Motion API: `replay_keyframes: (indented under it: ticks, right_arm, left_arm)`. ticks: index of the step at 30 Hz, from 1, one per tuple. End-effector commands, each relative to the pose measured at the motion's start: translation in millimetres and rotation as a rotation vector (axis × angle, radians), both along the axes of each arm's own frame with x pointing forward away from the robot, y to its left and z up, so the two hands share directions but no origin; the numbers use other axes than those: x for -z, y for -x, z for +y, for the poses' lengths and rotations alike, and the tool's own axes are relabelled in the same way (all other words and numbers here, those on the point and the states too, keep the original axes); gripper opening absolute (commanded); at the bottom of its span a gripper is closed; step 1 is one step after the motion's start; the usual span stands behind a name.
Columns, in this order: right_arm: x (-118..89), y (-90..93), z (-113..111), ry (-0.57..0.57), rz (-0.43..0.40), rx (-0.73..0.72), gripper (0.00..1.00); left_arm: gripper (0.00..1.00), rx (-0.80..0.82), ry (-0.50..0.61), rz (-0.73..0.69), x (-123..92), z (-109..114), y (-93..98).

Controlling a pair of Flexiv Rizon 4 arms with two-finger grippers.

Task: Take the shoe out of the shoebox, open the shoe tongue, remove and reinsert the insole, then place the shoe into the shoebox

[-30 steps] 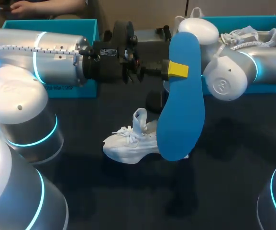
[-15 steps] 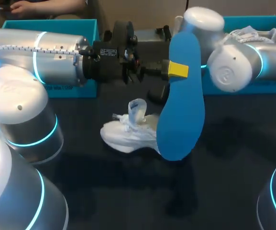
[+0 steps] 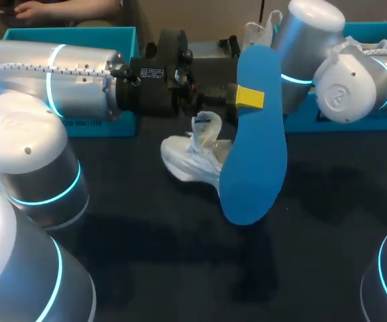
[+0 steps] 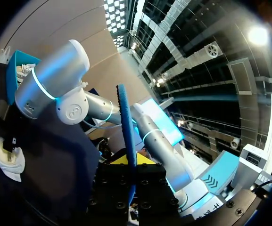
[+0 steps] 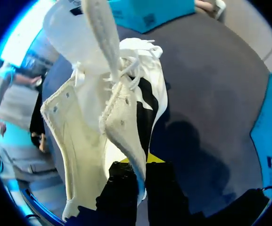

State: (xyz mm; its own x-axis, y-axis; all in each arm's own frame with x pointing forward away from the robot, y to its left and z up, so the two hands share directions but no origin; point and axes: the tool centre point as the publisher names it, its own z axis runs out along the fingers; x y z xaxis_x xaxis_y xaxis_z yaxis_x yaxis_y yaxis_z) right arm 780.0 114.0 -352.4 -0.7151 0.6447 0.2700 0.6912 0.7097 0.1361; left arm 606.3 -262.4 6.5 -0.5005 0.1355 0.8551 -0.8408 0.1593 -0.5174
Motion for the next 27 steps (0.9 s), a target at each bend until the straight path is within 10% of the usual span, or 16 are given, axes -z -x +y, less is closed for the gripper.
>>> replay_keyframes:
  ticks: [1, 13, 27]
  right_arm:
    - [-5.2, 9.1, 2.0, 0.044, -0.018, 0.189, 0.00]
    - [-1.1, 36.6, 18.3, -0.003, -0.051, 0.460, 0.00]
    - [-0.2, 37.2, 18.1, -0.007, -0.060, 0.446, 0.00]
  left_arm:
    - [0.00, -0.001, -0.002, 0.000, 0.1, -1.3, 0.5]
    - [0.00, -0.001, -0.002, 0.000, 0.1, -1.3, 0.5]
    - [0.00, -0.001, -0.002, 0.000, 0.1, -1.3, 0.5]
